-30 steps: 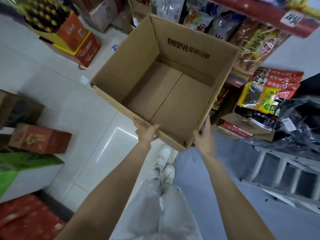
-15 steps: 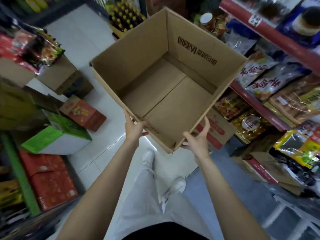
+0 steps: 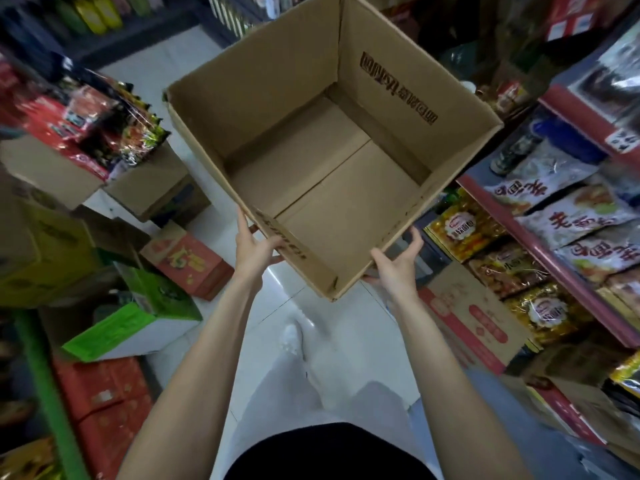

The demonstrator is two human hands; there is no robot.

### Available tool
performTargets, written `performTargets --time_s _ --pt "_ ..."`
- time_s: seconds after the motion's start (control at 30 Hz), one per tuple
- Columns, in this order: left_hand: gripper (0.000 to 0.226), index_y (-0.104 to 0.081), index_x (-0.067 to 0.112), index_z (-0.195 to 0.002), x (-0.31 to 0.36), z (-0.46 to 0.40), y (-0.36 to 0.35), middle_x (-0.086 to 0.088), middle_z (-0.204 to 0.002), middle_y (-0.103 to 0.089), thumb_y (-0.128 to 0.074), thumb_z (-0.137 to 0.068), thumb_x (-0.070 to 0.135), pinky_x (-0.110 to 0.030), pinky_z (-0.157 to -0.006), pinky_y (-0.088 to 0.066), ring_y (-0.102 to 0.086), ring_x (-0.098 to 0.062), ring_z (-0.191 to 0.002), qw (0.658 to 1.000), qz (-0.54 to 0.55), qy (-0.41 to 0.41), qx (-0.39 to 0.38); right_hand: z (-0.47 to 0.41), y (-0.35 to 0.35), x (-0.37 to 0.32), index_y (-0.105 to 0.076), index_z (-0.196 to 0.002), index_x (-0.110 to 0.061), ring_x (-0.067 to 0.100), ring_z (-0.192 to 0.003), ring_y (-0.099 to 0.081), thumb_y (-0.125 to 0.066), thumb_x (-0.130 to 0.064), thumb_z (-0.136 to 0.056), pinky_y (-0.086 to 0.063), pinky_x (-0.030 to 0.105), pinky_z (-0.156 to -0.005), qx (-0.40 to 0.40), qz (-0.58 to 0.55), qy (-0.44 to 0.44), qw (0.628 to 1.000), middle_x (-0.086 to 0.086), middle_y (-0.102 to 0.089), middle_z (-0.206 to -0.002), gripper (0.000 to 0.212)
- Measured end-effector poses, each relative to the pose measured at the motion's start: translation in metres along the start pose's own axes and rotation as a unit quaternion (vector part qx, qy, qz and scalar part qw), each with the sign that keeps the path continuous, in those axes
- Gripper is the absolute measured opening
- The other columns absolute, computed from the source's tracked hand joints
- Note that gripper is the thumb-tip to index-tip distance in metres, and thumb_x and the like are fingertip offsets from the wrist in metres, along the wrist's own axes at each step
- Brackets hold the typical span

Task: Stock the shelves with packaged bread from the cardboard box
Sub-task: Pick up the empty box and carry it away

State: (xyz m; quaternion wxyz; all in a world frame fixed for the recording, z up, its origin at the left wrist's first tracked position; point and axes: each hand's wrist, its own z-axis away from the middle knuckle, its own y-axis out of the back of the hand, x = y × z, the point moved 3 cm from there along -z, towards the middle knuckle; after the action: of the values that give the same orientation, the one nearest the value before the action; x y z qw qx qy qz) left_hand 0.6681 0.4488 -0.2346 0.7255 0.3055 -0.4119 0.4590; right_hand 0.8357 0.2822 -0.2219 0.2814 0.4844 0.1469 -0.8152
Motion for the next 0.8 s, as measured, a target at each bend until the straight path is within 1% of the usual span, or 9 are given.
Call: performTargets --time_s 0.1,0.23,0.33,0.43,0.53,0.6,0.67,0.73,0.8 --pt "0.106 0.005 0.043 -0.149 0.034 -0.037 0.014 -0.006 -0.151 -0.024 -0.065 -0.082 0.0 -0.027 -0.065 -0.057 -0.054 -0.025 -0.112 0.999 -0.028 -0.022 -0.018 -0.022 -0.035 -0.014 -0.009 -0.144 -0.036 0.011 -0.088 -0.058 -0.055 -0.001 -0.089 -0.058 0.029 -0.063 0.011 -0.044 -0.02 0.999 0.006 -0.04 -0.125 0.08" --pt "0.107 0.005 0.043 -0.149 0.066 -0.085 0.01 -0.006 -0.151 -0.023 -0.066 -0.081 0.001 -0.028 -0.067 -0.055 -0.055 -0.021 -0.107 0.998 -0.05 -0.027 -0.039 -0.052 -0.06 -0.032 -0.01 -0.139 -0.046 0.029 -0.11 -0.057 -0.057 -0.002 -0.087 -0.059 0.033 -0.069 0.043 -0.073 -0.038 0.996 0.012 -0.039 -0.138 0.082" --pt "0.105 0.005 0.043 -0.149 0.084 -0.125 -0.006 -0.003 -0.146 -0.028 -0.065 -0.082 0.001 -0.024 -0.061 -0.055 -0.059 -0.014 -0.094 0.996 -0.061 -0.03 -0.052 -0.084 -0.068 -0.05 -0.011 -0.138 -0.046 0.03 -0.111 -0.057 -0.054 0.001 -0.088 -0.06 0.033 -0.071 0.06 -0.088 -0.037 0.994 0.013 -0.038 -0.139 0.081" --pt "0.102 0.002 0.042 -0.149 0.106 -0.167 -0.031 0.003 -0.138 -0.029 -0.066 -0.084 0.004 -0.023 -0.059 -0.053 -0.053 -0.006 -0.084 0.993 -0.098 -0.044 -0.053 -0.125 -0.072 -0.067 -0.014 -0.13 -0.052 0.029 -0.112 -0.056 -0.057 0.0 -0.087 -0.059 0.034 -0.073 0.065 -0.107 -0.033 0.992 0.014 -0.036 -0.143 0.08" --pt "0.102 0.001 0.044 -0.149 0.131 -0.219 -0.064 -0.002 -0.143 -0.029 -0.068 -0.083 0.008 -0.03 -0.064 -0.057 -0.053 -0.008 -0.083 0.989 -0.127 -0.036 -0.066 -0.172 -0.073 -0.086 -0.013 -0.139 -0.045 0.028 -0.114 -0.054 -0.058 0.0 -0.088 -0.058 0.025 -0.061 0.089 -0.127 -0.03 0.988 0.012 -0.032 -0.146 0.082" --pt "0.102 0.0 0.045 -0.148 0.151 -0.253 -0.09 -0.003 -0.143 -0.03 -0.068 -0.081 0.01 -0.038 -0.07 -0.06 -0.055 -0.013 -0.084 0.985 -0.149 -0.027 -0.076 -0.203 -0.072 -0.102 -0.011 -0.142 -0.042 0.03 -0.114 -0.052 -0.057 0.002 -0.088 -0.058 0.025 -0.059 0.103 -0.149 -0.036 0.983 0.013 -0.03 -0.147 0.083" --pt "0.103 -0.001 0.045 -0.148 0.176 -0.281 -0.119 -0.003 -0.138 -0.036 -0.068 -0.079 0.011 -0.044 -0.073 -0.059 -0.057 -0.013 -0.081 0.979 -0.18 -0.02 -0.097 -0.23 -0.067 -0.12 -0.011 -0.141 -0.04 0.031 -0.113 -0.052 -0.056 0.004 -0.088 -0.058 0.025 -0.058 0.118 -0.16 -0.05 0.979 0.014 -0.029 -0.144 0.082" --pt "0.102 -0.002 0.041 -0.15 0.198 -0.305 -0.148 -0.002 -0.127 -0.044 -0.067 -0.078 0.009 -0.046 -0.073 -0.059 -0.058 -0.012 -0.071 0.972 -0.201 -0.023 -0.121 -0.255 -0.06 -0.139 -0.012 -0.14 -0.038 0.031 -0.109 -0.054 -0.054 0.005 -0.088 -0.058 0.023 -0.057 0.137 -0.166 -0.052 0.975 0.015 -0.03 -0.143 0.08" --pt "0.103 -0.001 0.039 -0.151 0.219 -0.328 -0.177 -0.002 -0.12 -0.052 -0.066 -0.076 0.008 -0.046 -0.072 -0.059 -0.063 -0.02 -0.07 0.966 -0.208 -0.004 -0.153 -0.279 -0.053 -0.156 -0.01 -0.14 -0.036 0.031 -0.104 -0.057 -0.052 0.006 -0.088 -0.058 0.027 -0.06 0.155 -0.174 -0.049 0.971 0.017 -0.029 -0.144 0.079"
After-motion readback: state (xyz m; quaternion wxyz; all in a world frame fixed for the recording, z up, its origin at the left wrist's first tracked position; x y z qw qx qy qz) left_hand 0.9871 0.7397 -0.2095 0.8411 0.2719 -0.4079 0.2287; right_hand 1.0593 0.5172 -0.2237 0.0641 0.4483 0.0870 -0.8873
